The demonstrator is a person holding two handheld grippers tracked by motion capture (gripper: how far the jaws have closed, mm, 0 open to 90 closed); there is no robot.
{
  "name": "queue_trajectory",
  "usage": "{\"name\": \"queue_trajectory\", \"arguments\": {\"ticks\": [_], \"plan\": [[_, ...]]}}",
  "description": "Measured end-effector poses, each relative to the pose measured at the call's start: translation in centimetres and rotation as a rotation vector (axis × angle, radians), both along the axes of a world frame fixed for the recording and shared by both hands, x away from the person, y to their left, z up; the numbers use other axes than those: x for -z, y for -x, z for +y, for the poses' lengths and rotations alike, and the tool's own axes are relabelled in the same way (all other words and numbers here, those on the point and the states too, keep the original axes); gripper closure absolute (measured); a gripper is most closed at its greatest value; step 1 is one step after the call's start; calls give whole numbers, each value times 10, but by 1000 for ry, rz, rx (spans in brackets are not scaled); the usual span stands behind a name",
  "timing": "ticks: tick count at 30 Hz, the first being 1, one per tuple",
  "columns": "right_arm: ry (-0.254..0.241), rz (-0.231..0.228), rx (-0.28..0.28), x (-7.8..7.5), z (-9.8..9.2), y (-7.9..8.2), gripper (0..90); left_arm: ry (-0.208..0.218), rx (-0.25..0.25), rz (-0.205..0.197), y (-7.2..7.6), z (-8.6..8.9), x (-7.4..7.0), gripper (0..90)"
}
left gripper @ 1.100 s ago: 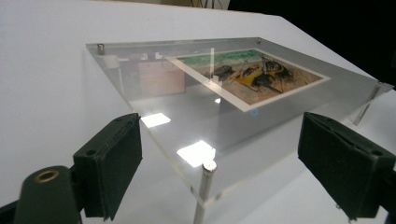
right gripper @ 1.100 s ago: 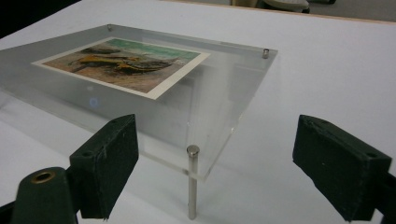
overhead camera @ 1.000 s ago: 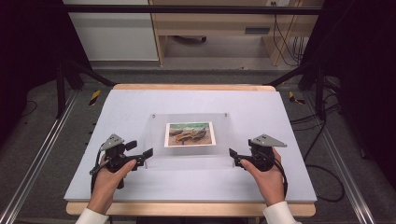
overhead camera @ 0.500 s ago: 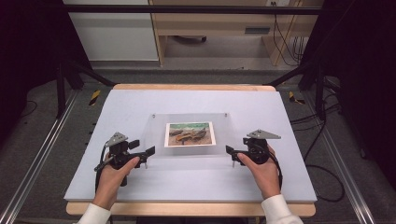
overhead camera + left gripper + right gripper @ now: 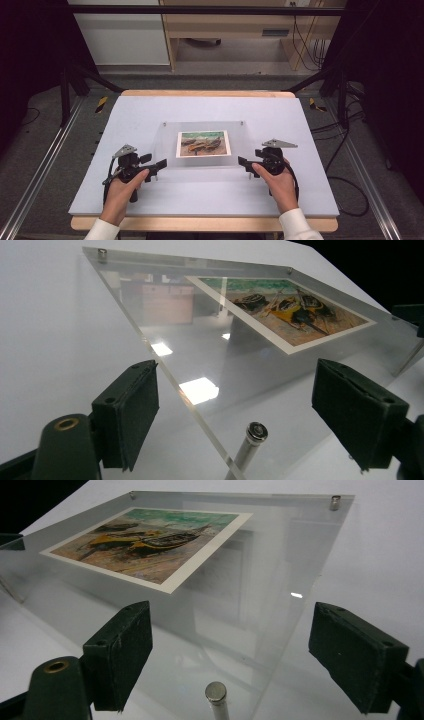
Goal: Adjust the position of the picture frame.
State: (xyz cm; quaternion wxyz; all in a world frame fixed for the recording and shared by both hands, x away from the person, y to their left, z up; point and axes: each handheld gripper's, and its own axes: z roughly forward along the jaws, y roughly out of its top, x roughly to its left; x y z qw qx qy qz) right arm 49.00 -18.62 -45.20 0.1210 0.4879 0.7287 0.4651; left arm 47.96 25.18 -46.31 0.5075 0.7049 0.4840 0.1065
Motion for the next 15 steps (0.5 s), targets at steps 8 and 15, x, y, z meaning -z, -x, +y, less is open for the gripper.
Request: {"name": "queue_trajectory", "arguments": {"ticks": [8, 15], "plan": [[-22, 21, -13, 2, 4, -3, 171, 41, 6, 28, -1, 0, 3, 168], [-41, 37, -10, 3, 3, -4, 166, 53, 24, 38, -2, 0, 5, 160]]}}
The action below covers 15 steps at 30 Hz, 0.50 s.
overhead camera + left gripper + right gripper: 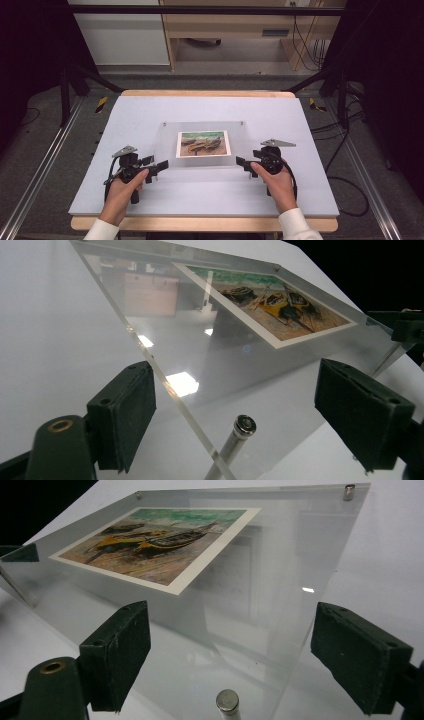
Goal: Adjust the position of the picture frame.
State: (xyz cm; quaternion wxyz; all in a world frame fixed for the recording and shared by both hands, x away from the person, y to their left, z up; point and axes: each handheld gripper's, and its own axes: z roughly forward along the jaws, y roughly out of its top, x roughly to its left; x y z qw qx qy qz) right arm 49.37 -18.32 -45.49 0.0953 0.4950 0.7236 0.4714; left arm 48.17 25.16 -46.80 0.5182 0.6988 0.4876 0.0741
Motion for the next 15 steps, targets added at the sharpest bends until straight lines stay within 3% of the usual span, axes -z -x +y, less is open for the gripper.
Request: {"name": "queue_trajectory", "arguments": {"ticks": [15], "plan": [[-18, 21, 2, 1, -1, -2, 153, 0, 2, 0, -3, 0, 1, 160]]}}
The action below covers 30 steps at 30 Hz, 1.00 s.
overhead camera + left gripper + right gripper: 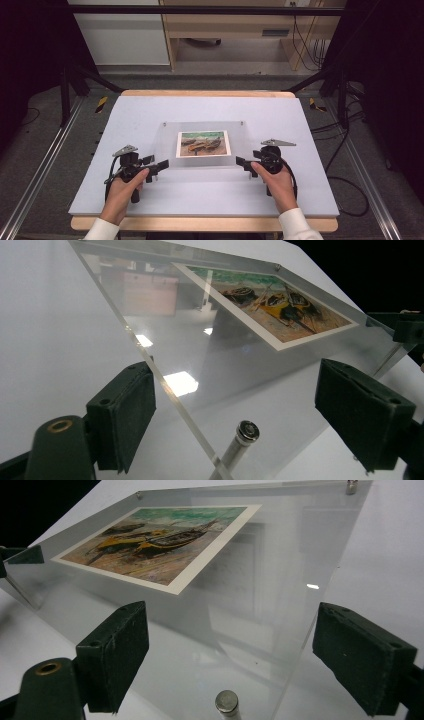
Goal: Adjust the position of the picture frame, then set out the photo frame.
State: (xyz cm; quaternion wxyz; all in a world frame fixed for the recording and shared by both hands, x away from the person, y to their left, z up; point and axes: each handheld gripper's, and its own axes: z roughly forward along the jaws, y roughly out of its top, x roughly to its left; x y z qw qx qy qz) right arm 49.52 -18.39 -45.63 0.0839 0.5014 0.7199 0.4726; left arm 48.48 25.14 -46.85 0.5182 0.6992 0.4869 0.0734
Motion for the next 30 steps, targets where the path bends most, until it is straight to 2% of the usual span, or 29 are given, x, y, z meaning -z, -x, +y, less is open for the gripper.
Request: {"name": "queue_trajectory", "arguments": {"ticks": [5, 9, 11, 13, 16, 30], "plan": [[-12, 10, -7, 1, -2, 0, 152, 2, 3, 3, -2, 0, 0, 160], [-50, 31, -1, 4, -4, -1, 146, 2, 3, 3, -3, 0, 1, 162], [-56, 39, -1, 4, -4, -1, 143, -10, 8, 5, -4, 1, 0, 164], [-60, 40, -3, 5, -4, -2, 136, -3, 5, 8, -4, 1, 0, 163], [-95, 70, -21, 7, -2, -3, 128, -5, 8, 9, -5, 1, 0, 163], [-74, 75, -14, 5, 0, -4, 138, -4, 15, 17, -8, 4, -1, 208]]}}
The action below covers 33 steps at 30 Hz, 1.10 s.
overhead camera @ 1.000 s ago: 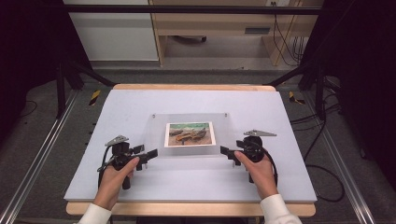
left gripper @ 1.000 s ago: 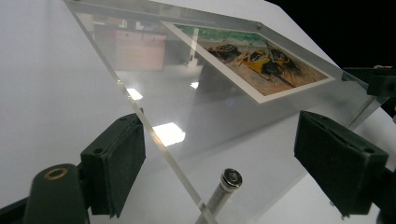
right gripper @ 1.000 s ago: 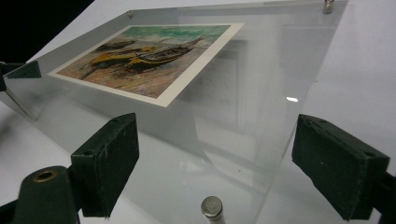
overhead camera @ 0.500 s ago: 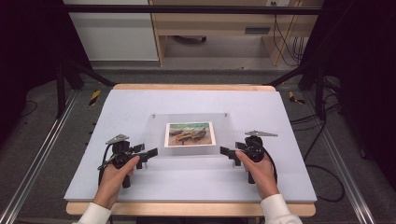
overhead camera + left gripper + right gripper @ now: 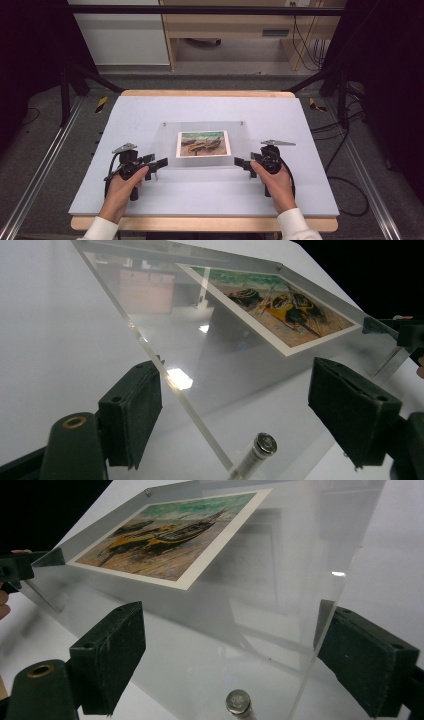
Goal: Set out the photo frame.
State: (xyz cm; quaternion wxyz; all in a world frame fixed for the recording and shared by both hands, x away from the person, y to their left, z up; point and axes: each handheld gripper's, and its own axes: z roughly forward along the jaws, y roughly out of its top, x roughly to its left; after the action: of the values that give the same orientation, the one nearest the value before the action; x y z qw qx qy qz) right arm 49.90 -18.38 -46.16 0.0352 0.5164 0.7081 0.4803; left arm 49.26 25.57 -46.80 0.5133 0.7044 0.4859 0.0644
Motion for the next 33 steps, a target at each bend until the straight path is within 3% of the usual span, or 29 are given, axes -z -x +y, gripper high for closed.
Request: {"name": "queue_trajectory", "arguments": {"ticks": [9, 19, 33], "plan": [[6, 0, 5, -1, -2, -1, 148, -15, 5, 16, -6, -3, -2, 216], [5, -14, 43, -3, -15, -3, 170, -22, 36, 28, -25, -16, -4, 216], [30, -46, 38, -5, -16, 2, 187, -59, 34, -7, -20, -19, -9, 229]]}}
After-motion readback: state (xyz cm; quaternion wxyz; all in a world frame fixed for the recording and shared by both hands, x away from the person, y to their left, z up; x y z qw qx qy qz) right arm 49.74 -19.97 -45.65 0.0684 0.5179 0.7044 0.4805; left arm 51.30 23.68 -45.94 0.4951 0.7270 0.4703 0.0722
